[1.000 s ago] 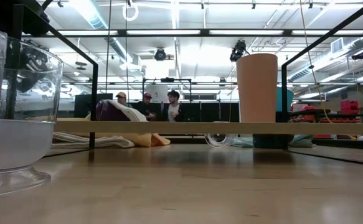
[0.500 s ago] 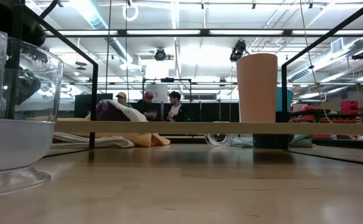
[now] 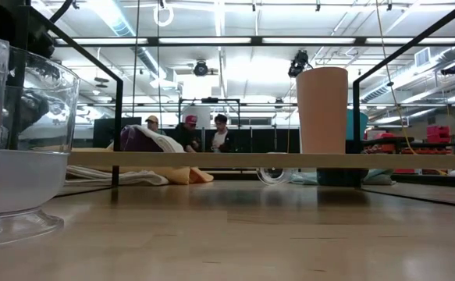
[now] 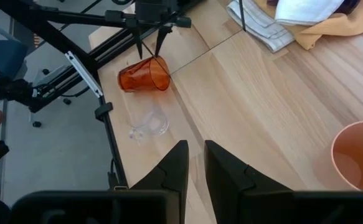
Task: Stack small to large cups/mugs on shelf
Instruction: Put the orange cup on the shelf
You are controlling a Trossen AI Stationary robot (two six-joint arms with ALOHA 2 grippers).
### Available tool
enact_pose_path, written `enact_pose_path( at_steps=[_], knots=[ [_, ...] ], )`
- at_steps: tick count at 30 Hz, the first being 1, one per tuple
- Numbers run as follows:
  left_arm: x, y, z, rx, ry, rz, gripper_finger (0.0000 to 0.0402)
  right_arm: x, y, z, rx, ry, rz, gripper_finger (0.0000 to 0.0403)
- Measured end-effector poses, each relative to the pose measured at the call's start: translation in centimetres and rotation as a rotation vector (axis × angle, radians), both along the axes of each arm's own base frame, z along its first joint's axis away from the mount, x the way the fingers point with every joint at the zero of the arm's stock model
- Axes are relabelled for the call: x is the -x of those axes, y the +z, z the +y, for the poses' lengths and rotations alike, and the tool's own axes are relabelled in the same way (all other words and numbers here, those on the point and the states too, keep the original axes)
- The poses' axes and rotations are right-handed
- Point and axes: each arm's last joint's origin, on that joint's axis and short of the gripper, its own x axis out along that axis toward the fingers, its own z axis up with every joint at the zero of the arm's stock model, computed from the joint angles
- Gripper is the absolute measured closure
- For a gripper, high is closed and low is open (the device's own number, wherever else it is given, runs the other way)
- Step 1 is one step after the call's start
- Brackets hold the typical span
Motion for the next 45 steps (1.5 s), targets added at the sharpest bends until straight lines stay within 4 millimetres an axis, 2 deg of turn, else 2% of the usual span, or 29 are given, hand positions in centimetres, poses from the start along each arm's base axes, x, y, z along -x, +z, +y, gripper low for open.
enact_pose_path(
  at_steps=[21,33,40,45],
  knots=[
    [0.2,0.0,-0.2,0.101,-0.022,0.086,0.0246,0.0,0.0,-0.1,0.012,0.008,0.0,0.0346],
    [0.2,0.0,-0.2,0.143,0.027,0.146,0.025,0.0,0.0,-0.1,0.021,0.016,0.001,0.0346],
    [-0.4,-1.2,-0.5,0.13,0.059,0.242,0.0244,0.0,0.0,-0.1,0.021,0.016,0.001,0.0346],
    [-1.5,-1.8,-1.0,0.145,0.055,0.213,0.0255,0.0,0.0,-0.1,0.021,0.016,0.001,0.0346]
  ],
)
